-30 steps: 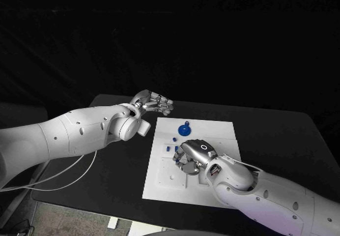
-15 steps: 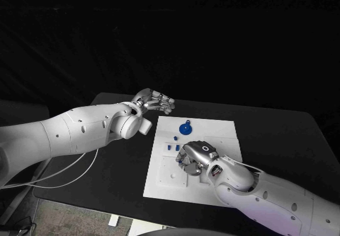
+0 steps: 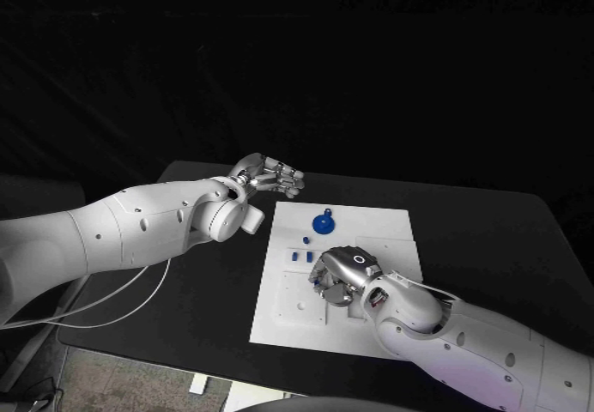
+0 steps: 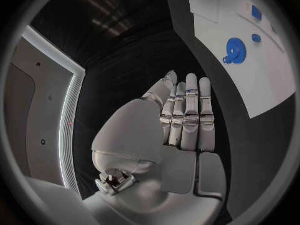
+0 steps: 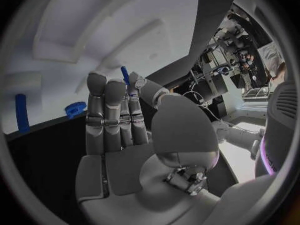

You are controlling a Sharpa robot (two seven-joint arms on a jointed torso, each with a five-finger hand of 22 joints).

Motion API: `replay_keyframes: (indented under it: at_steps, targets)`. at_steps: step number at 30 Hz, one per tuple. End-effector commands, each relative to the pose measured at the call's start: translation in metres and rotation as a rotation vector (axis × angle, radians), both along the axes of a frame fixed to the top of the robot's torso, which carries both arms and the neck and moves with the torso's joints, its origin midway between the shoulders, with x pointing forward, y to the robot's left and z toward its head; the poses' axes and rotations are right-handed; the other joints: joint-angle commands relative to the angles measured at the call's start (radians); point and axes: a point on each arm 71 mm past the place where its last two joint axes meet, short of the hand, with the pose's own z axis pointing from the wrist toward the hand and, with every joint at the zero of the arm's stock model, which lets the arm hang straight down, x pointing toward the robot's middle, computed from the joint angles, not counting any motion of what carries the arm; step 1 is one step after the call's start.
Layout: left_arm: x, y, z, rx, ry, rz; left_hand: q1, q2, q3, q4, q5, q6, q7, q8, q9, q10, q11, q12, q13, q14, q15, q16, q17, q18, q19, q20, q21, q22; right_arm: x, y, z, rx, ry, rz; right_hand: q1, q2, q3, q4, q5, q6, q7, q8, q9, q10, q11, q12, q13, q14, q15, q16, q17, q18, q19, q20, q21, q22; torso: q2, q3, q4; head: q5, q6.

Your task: Assemble the parts on the task board

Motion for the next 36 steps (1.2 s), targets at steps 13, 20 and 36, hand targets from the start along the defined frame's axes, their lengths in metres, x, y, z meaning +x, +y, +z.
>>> replay_keyframes:
  at_steps: [13, 20, 36]
  targets:
    - [-0.0003, -0.0008, 0.0012, -0.011, 0.000, -0.012, 0.004, 0.009, -0.008, 0.000, -0.004, 0.004, -0.003, -0.003, -0.001, 0.004, 0.001, -0.003, -0.001, 0.002, 0.003, -0.004, 0.001, 0.005, 0.006, 0.000, -0.002, -0.002, -0.0022, 0.0000, -0.0034, -0.029, 0.000, 0.018, 0.000, 0.007, 0.007, -0.002, 0.007, 0.002, -0.001, -0.001, 0.001, 0.019, -0.009, 0.003, 0.002, 0.002, -0.005, -0.006, -0.002, 0.016, 0.039, -0.008, 0.005, 0.001, 0.000, 0.0006, -0.0002, -0.001, -0.006]
    - [-0.0003, 0.0001, 0.0012, -0.011, 0.000, -0.011, 0.004, 0.009, -0.008, 0.000, -0.004, 0.004, -0.003, -0.003, -0.001, 0.004, 0.001, -0.003, -0.001, 0.002, 0.003, -0.004, 0.001, 0.005, 0.006, 0.000, -0.002, -0.002, -0.0038, 0.0008, -0.0035, -0.029, 0.002, 0.023, 0.000, 0.007, 0.007, -0.002, 0.007, 0.002, -0.001, -0.001, 0.001, 0.019, -0.009, 0.003, 0.002, 0.002, -0.005, -0.006, -0.002, 0.016, 0.039, -0.008, 0.005, 0.001, 0.000, -0.0006, 0.0002, 0.000, -0.008]
    - [-0.0002, 0.0005, 0.0012, -0.011, 0.000, -0.011, 0.004, 0.009, -0.008, 0.000, -0.004, 0.004, -0.003, -0.003, -0.001, 0.004, 0.001, -0.003, -0.001, 0.002, 0.003, -0.004, 0.001, 0.005, 0.006, 0.000, -0.002, -0.002, -0.0060, 0.0009, -0.0087, -0.056, 0.017, 0.031, 0.000, 0.007, 0.006, -0.003, 0.007, 0.003, -0.001, -0.001, 0.001, 0.019, -0.009, 0.003, 0.002, 0.001, -0.005, -0.005, -0.002, 0.015, 0.038, -0.008, 0.006, 0.002, -0.001, -0.0003, -0.0003, -0.004, -0.009]
